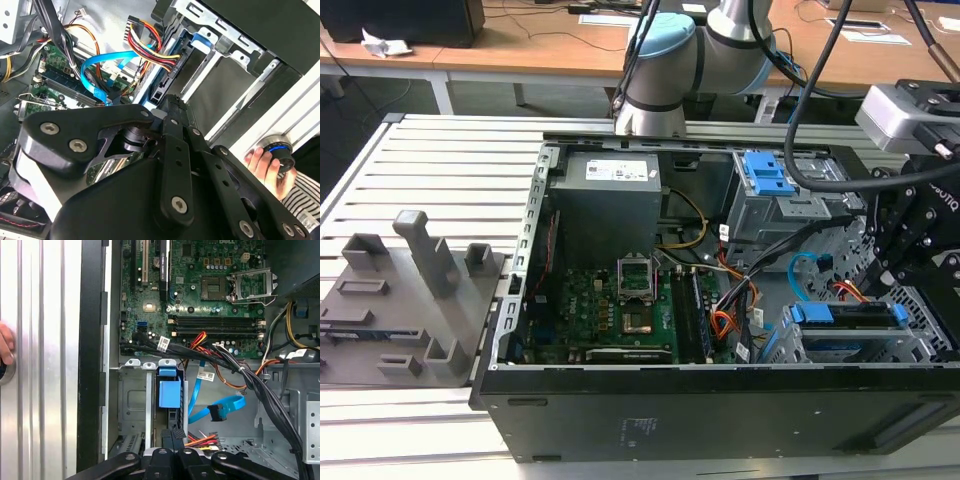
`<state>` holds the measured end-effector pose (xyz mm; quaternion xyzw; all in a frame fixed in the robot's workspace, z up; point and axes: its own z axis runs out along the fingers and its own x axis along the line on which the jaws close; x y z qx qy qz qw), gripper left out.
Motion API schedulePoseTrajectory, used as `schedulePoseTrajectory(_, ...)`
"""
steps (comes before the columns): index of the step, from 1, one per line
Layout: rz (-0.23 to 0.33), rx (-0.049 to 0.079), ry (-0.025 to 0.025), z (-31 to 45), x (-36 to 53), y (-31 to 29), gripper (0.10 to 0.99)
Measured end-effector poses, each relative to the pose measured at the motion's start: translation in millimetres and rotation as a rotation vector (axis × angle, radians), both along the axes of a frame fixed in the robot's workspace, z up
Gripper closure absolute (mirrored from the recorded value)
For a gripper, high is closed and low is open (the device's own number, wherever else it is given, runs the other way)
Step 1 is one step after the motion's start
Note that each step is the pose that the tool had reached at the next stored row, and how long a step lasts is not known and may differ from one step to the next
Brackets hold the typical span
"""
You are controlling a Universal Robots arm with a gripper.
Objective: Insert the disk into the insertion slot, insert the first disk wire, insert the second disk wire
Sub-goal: 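Insert the first disk wire, then insert the second disk wire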
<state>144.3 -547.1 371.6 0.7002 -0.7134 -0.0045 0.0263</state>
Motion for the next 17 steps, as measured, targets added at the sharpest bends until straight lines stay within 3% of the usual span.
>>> schedulePoseTrajectory(11, 0.0, 0.0, 0.0, -0.3, 0.0, 0.0, 0.973)
schedulePoseTrajectory(14, 0.0, 0.0, 0.0, -0.4, 0.0, 0.0, 0.784)
schedulePoseTrajectory(17, 0.0, 0.0, 0.0, -0.7, -0.1, 4.3, 0.784)
